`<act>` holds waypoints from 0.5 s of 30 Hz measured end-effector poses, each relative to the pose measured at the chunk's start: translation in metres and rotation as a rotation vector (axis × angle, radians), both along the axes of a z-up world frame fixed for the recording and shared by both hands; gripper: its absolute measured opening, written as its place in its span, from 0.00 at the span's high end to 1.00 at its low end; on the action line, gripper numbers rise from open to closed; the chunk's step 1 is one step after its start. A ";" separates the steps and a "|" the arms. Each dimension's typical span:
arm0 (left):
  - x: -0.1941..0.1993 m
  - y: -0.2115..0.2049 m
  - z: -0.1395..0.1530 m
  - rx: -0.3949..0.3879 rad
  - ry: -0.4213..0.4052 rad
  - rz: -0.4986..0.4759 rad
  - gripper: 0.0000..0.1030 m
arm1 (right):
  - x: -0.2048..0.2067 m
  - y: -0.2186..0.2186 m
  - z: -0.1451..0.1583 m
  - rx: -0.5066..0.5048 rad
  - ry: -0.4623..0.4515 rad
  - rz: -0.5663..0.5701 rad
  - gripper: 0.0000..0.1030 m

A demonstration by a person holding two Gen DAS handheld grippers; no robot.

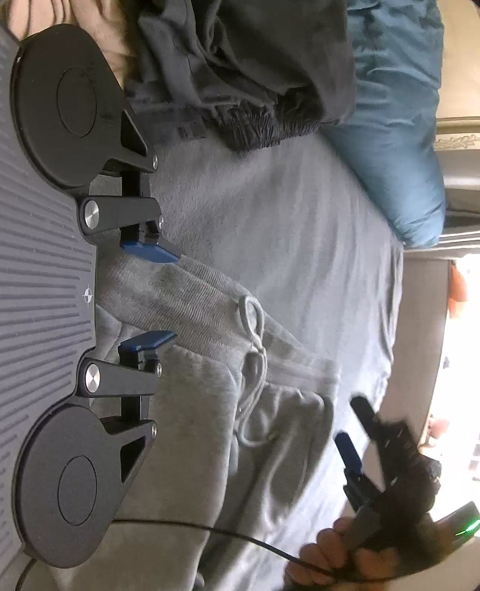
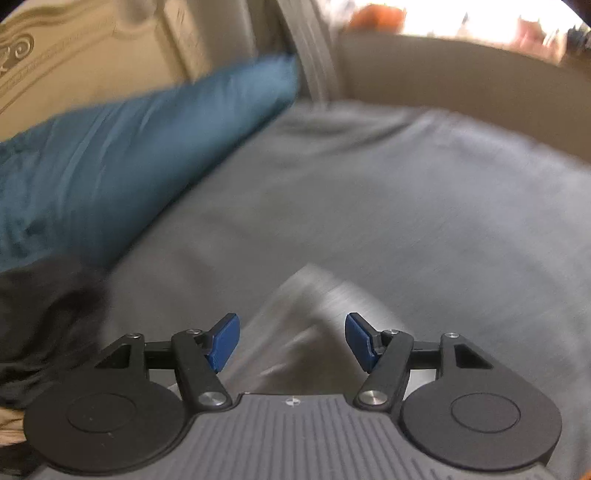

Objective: Fold clothes

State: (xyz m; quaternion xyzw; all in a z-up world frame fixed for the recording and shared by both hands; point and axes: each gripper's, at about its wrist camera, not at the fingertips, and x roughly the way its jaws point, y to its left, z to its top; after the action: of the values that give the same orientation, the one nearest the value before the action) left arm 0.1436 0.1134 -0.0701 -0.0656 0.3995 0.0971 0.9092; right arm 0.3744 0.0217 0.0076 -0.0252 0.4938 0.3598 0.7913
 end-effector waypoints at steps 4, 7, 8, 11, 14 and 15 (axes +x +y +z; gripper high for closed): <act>0.001 0.005 -0.008 -0.020 0.029 0.009 0.61 | 0.004 0.045 -0.022 -0.104 0.085 -0.042 0.26; 0.000 0.006 -0.015 -0.033 0.033 0.006 0.61 | 0.009 0.062 -0.045 -0.199 0.136 -0.094 0.26; -0.002 0.005 -0.015 -0.031 0.027 0.004 0.62 | 0.012 0.067 -0.052 -0.227 0.142 -0.108 0.25; -0.005 0.002 -0.017 -0.031 0.010 -0.006 0.70 | 0.012 0.072 -0.060 -0.258 0.130 -0.131 0.25; -0.009 -0.005 -0.018 -0.018 -0.010 -0.028 0.78 | 0.006 0.074 -0.060 -0.311 0.079 -0.125 0.41; -0.011 -0.008 -0.019 -0.001 -0.017 -0.035 0.78 | 0.006 0.072 -0.060 -0.309 0.081 -0.124 0.41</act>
State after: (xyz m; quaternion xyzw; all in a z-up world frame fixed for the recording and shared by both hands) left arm 0.1329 0.1051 -0.0886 -0.0596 0.3931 0.0803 0.9140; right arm 0.3799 0.0939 -0.0519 -0.1017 0.5753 0.2307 0.7781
